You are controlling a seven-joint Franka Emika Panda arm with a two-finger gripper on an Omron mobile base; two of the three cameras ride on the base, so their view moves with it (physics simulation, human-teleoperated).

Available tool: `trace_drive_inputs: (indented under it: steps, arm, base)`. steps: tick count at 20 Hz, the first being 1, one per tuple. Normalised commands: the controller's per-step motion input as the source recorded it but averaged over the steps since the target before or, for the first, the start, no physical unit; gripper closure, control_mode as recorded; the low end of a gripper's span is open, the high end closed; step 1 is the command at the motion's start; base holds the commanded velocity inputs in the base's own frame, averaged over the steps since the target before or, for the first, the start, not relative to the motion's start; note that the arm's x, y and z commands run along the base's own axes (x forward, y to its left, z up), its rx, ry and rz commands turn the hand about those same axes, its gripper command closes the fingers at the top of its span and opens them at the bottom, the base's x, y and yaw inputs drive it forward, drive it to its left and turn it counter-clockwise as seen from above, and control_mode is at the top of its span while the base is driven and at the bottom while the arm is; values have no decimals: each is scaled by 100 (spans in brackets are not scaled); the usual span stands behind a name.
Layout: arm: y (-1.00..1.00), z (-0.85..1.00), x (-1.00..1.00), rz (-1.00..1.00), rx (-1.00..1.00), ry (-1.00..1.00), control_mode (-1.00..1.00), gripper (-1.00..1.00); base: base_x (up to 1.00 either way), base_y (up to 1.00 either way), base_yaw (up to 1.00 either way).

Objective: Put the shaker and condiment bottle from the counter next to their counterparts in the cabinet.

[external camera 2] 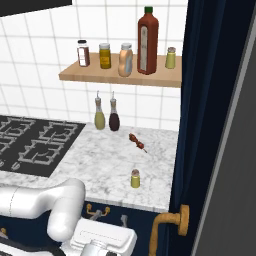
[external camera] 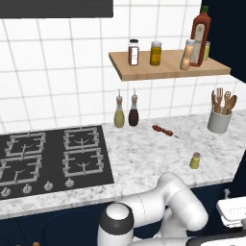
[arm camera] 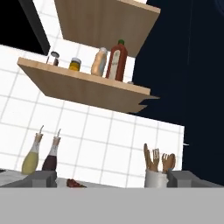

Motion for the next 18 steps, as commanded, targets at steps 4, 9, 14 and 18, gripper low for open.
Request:
trace_drive_inputs:
  steps: [4,9,14,18]
  arm:
    - [10,19,36,0,0,-4,-100,-100]
    - [9,21,21,0,0,-3,-100,-100]
    - [8,3,13,0,0,0,-100,-100]
    - [10,0,17,0,0,0,-100,-100]
  base:
    - [0,0,0]
    - [0,0,0]
    - [0,0,0]
    - [0,0,0]
